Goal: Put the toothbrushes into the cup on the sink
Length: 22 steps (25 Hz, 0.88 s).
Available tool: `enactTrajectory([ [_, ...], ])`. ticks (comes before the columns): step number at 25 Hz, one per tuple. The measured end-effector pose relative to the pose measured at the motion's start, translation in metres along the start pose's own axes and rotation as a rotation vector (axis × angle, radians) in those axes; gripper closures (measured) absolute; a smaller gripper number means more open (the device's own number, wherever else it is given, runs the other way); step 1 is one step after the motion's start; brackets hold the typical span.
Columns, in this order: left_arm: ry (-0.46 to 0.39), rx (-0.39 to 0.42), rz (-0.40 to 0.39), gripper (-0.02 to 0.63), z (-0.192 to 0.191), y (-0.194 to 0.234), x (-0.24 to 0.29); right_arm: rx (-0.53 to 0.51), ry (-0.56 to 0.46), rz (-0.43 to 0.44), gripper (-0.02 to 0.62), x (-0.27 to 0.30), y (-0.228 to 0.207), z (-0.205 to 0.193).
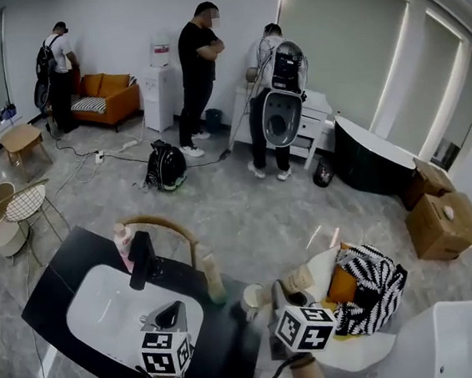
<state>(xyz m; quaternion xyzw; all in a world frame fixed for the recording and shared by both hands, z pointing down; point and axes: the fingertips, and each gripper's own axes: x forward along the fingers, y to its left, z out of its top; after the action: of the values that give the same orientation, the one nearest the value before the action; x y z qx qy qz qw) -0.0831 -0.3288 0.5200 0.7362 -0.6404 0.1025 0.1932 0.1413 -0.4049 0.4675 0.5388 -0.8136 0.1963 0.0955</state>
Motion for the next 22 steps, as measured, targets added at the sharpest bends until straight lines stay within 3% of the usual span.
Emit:
enactTrajectory([
  [22, 0.03, -0.038, 0.029, 0.598, -0.022, 0.004, 0.012, -0.022, 0.081, -0.008, 0.548, 0.043, -0.007, -0.041],
])
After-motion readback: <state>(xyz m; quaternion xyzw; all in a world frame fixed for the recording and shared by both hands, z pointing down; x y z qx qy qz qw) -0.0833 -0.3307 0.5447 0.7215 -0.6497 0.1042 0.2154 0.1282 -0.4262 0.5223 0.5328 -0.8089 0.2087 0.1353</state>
